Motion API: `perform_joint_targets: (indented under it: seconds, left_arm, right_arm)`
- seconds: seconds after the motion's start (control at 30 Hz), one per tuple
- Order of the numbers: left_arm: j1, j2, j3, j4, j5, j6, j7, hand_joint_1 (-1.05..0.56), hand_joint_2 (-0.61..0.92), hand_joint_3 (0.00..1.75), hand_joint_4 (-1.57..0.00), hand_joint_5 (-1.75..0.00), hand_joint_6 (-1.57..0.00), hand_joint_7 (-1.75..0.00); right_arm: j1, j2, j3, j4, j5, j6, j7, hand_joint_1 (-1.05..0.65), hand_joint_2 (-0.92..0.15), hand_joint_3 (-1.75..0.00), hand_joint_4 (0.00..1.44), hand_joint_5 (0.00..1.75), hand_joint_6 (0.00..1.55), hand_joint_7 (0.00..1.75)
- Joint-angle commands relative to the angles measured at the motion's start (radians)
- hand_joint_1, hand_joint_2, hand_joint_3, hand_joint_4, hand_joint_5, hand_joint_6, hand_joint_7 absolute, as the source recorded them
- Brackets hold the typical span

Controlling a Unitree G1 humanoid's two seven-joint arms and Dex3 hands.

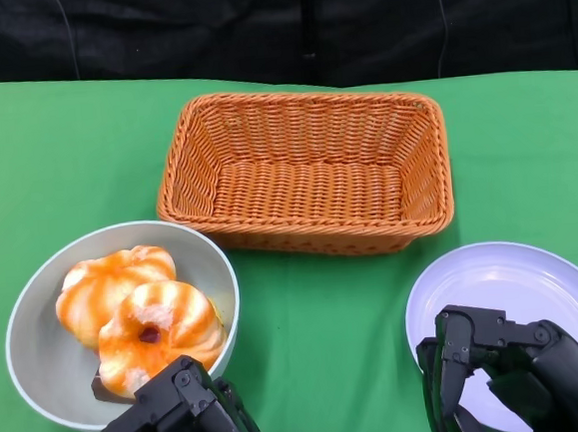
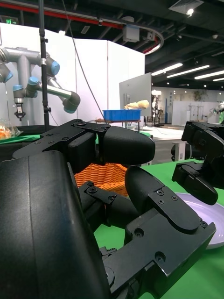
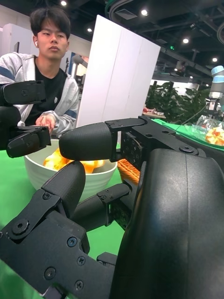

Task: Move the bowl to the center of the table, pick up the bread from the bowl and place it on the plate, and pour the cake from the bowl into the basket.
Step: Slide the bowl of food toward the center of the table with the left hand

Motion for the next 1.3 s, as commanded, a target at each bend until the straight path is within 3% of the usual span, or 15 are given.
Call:
perform_joint_targets:
  seconds: [0.03, 0.5, 0.57, 0.67, 0.7, 1.07, 1.2, 1.3]
  left_arm:
    - [0.004, 0.007, 0.006, -0.004, -0.006, -0.013, 0.005, -0.15, 0.23, 1.63, -0.83, -1.75, -0.78, -1.59]
    - [0.005, 0.007, 0.009, -0.001, -0.010, -0.024, 0.004, -0.16, 0.24, 1.59, -0.83, -1.75, -0.78, -1.59]
    - [0.001, 0.005, 0.011, 0.002, -0.023, -0.034, -0.001, -0.19, 0.28, 1.49, -0.81, -1.72, -0.77, -1.54]
    - [-0.006, 0.007, 0.015, 0.003, -0.038, -0.047, -0.006, -0.25, 0.48, 1.09, -0.78, -1.57, -0.78, -1.32]
    - [-0.007, 0.008, 0.017, 0.003, -0.039, -0.052, -0.006, -0.25, 0.50, 1.04, -0.78, -1.55, -0.78, -1.29]
    - [-0.034, 0.004, 0.062, 0.003, 0.009, -0.103, 0.016, -0.36, 0.48, 1.01, -0.69, -1.53, -0.68, -1.24]
    - [-0.046, 0.005, 0.092, -0.004, 0.015, -0.104, 0.029, -0.44, 0.66, 0.70, -0.65, -1.49, -0.59, -1.16]
    - [-0.053, 0.010, 0.109, -0.002, 0.013, -0.113, 0.028, -0.43, 0.71, 0.66, -0.61, -1.50, -0.49, -1.12]
  right_arm:
    - [0.003, -0.009, -0.002, -0.007, 0.006, 0.003, -0.004, -0.35, -0.19, -1.67, 0.85, 1.75, 0.75, 1.59]
    - [0.004, -0.008, 0.000, -0.007, 0.004, 0.003, -0.006, -0.38, -0.20, -1.66, 0.85, 1.75, 0.75, 1.60]
    - [0.003, -0.008, 0.000, -0.006, 0.008, 0.001, -0.003, -0.37, -0.20, -1.66, 0.85, 1.75, 0.75, 1.60]
    - [0.001, -0.007, -0.001, -0.003, 0.006, -0.003, -0.004, -0.36, -0.20, -1.66, 0.85, 1.75, 0.74, 1.60]
    - [0.001, -0.007, -0.001, -0.002, 0.007, -0.003, -0.005, -0.36, -0.19, -1.66, 0.85, 1.75, 0.74, 1.60]
    - [0.001, -0.009, 0.000, -0.004, 0.008, 0.001, -0.003, -0.36, -0.19, -1.66, 0.85, 1.75, 0.75, 1.60]
    - [0.000, -0.007, 0.000, 0.001, 0.007, -0.007, -0.003, -0.37, -0.20, -1.65, 0.85, 1.75, 0.74, 1.60]
    - [0.002, -0.008, 0.000, -0.003, 0.004, -0.004, -0.004, -0.38, -0.20, -1.65, 0.85, 1.75, 0.74, 1.60]
